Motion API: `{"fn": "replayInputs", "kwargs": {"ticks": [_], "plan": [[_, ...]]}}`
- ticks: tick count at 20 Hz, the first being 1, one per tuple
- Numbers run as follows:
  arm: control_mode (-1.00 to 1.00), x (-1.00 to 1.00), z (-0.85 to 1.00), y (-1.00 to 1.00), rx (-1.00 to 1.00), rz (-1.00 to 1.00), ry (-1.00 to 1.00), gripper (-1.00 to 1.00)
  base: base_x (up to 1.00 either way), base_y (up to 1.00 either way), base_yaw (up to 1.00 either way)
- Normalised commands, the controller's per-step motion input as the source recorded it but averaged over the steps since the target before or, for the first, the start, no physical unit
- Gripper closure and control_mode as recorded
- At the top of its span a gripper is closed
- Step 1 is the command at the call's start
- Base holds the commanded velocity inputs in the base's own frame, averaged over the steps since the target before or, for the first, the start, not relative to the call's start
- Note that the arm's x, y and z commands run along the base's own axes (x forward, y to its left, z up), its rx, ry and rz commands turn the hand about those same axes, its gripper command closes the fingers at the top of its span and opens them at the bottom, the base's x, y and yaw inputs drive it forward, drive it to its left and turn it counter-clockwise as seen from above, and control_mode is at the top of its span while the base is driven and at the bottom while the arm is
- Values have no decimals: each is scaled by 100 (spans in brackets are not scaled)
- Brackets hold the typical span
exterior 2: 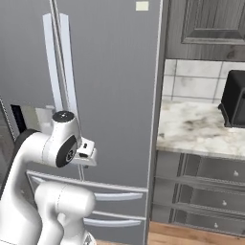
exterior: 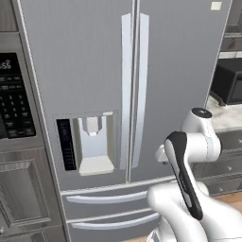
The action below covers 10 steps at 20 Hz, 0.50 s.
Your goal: Take the donut and cake from the fridge and place them on the empty tray on the dining counter.
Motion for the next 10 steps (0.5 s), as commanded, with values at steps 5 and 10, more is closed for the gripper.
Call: {"fn": "replayInputs", "kwargs": {"ticks": [5,10], "plan": [[100,0,0,0,0,0,0,-100,-33,31,0],[100,0,0,0,0,0,0,-100,-34,35,0]]}}
